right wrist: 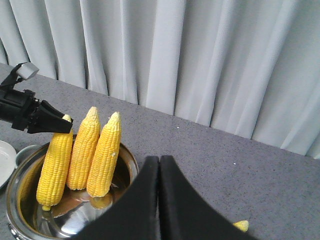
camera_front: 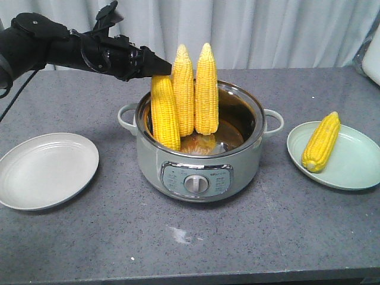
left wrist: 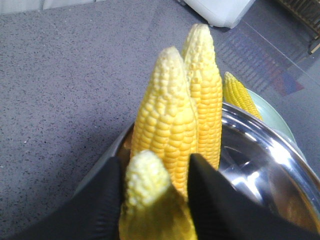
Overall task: Distribute corn equally
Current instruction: 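Grasp the corn cob nearest the cream plate with the left gripper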
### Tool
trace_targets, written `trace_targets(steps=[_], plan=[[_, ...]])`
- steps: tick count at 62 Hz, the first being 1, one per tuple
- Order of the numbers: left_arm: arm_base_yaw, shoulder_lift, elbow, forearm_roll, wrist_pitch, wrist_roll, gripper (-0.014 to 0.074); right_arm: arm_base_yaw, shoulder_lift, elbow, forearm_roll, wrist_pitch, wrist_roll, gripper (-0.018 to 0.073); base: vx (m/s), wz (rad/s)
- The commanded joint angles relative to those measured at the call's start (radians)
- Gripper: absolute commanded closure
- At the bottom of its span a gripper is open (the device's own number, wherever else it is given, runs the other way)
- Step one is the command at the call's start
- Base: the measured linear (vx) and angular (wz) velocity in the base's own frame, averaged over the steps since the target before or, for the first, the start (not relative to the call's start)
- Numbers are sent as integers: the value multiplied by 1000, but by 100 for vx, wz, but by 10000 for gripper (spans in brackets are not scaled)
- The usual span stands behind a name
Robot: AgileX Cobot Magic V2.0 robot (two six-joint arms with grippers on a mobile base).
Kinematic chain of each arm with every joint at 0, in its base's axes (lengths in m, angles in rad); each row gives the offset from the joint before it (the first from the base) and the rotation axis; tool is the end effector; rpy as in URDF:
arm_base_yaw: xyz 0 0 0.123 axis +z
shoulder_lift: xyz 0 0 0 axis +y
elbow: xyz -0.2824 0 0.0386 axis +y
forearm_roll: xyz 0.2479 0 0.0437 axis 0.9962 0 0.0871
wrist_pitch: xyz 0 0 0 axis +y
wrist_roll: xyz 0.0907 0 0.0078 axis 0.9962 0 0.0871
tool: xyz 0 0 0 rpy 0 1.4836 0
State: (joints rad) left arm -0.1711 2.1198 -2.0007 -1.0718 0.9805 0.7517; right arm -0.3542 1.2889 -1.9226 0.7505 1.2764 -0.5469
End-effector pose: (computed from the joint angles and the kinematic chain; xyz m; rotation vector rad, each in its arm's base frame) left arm 0.4627 -0.1474 0.3199 0.5861 2.0811 -1.0228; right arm 0.2028 -0.0116 0.5565 -0.3659 1.8875 0.2954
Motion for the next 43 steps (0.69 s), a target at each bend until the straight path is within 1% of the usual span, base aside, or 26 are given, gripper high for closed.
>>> trace_targets(steps=[1,8,10,20,29,36,39,43], plan=[[-4,-63,-31,-61,7,-3,461,-5,-12,-18,30,13,-8,568,0,0],[-3,-76,-44,-71,32,-3,590,-5,-12,-18,30,13,-4,568,0,0],[-3,-82,-51,-72,41,-3,605,-5,-12,-18,30,13,-4,568,0,0],[-3,-142,-106,-69,112,-3,605,-5,-12,-18,29,13,-4,568,0,0],[-1,-232,-176,-68,194,-4,605,-5,-12,-18,29,13,-3,568,0,0],[-1,-315,-218,-63,232,-13,605,-5,-12,-18,29,13,-5,568,0,0],[-1,-346,-227,-46,250,-23,605,-5,-12,-18,29,13,-5,568,0,0],[-1,-390,-233,17,272,-44,605,-5,-12,-18,29,13,-5,568,0,0]])
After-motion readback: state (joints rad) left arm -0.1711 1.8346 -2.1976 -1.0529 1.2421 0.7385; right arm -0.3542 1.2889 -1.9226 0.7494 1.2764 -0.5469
